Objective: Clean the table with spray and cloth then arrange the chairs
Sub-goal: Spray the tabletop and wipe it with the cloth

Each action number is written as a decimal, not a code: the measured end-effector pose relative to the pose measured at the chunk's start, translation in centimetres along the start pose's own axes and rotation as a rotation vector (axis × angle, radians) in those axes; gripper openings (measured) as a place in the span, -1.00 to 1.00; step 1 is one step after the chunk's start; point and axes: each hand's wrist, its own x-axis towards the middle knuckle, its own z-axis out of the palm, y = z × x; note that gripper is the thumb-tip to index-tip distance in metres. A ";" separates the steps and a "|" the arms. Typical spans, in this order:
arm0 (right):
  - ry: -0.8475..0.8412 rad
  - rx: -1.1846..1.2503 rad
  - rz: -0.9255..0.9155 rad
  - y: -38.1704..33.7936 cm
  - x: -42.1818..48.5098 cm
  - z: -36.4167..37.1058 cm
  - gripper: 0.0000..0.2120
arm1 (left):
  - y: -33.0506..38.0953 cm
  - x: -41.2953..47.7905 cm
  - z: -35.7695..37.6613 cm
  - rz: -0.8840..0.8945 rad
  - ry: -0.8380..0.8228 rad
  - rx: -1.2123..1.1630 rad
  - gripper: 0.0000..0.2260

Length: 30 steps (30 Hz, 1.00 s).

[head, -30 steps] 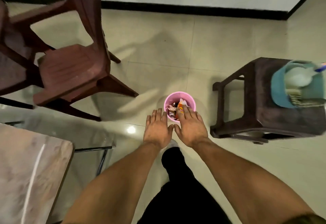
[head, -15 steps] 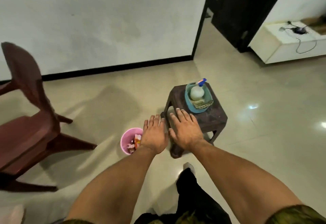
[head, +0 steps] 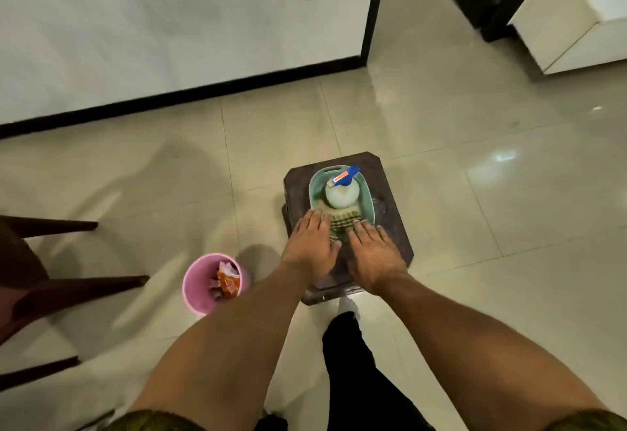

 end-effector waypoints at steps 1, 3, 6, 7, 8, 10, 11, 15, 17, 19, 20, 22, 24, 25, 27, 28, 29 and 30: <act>-0.037 -0.035 -0.041 1.3 1.9 0.3 -0.36 | 0.3 2.4 0.4 -0.036 -0.008 -0.029 -0.39; -0.096 -0.085 -0.117 3.0 4.9 0.8 -0.36 | 0.5 6.1 1.1 -0.108 -0.013 -0.095 -0.39; -0.164 -0.108 -0.206 4.1 7.7 1.6 -0.32 | 0.3 10.1 1.9 -0.228 -0.023 -0.174 -0.39; -0.165 -0.098 -0.226 4.2 8.3 1.8 -0.30 | 0.3 11.0 1.9 -0.279 -0.022 -0.221 -0.39; -0.164 -0.083 -0.245 4.5 9.0 2.1 -0.29 | 0.2 12.1 2.0 -0.332 -0.017 -0.275 -0.38; -0.157 -0.076 -0.282 4.6 9.6 2.2 -0.30 | 0.3 13.5 2.1 -0.397 0.003 -0.350 -0.37; -0.166 -0.071 -0.304 4.8 10.0 2.4 -0.32 | 0.3 14.3 2.2 -0.410 0.003 -0.375 -0.35; -0.206 -0.033 -0.374 5.5 10.6 2.3 -0.35 | 1.2 16.3 2.5 -0.462 0.049 -0.561 -0.36; -0.239 -0.022 -0.406 5.8 10.9 2.3 -0.36 | 1.4 17.1 2.8 -0.519 0.128 -0.721 -0.43; -0.252 -0.011 -0.434 6.0 11.3 2.4 -0.39 | 1.3 17.4 2.8 -0.552 0.177 -0.849 -0.50; -0.261 -0.007 -0.453 6.1 11.4 2.4 -0.41 | 1.2 17.4 2.9 -0.564 0.176 -0.884 -0.52; -0.254 -0.010 -0.472 6.1 11.5 2.1 -0.45 | 1.0 17.2 2.6 -0.581 0.152 -0.898 -0.55; -0.272 -0.039 -0.463 5.8 11.4 1.3 -0.46 | 0.8 16.9 2.2 -0.593 0.138 -0.839 -0.64; -0.278 -0.059 -0.447 5.6 11.3 0.9 -0.47 | 0.8 16.8 1.9 -0.588 0.142 -0.808 -0.68; -0.245 -0.091 -0.429 5.3 11.0 -0.2 -0.55 | 1.0 16.6 0.9 -0.553 0.173 -0.771 -0.70; -0.221 -0.101 -0.417 5.1 10.9 -0.7 -0.60 | 1.2 16.4 0.2 -0.545 0.192 -0.769 -0.72; -0.201 -0.104 -0.400 4.9 10.6 -1.1 -0.64 | 1.4 16.1 -0.4 -0.539 0.218 -0.777 -0.75; -0.180 -0.098 -0.375 4.7 10.3 -1.4 -0.64 | 1.5 15.8 -1.1 -0.537 0.245 -0.792 -0.79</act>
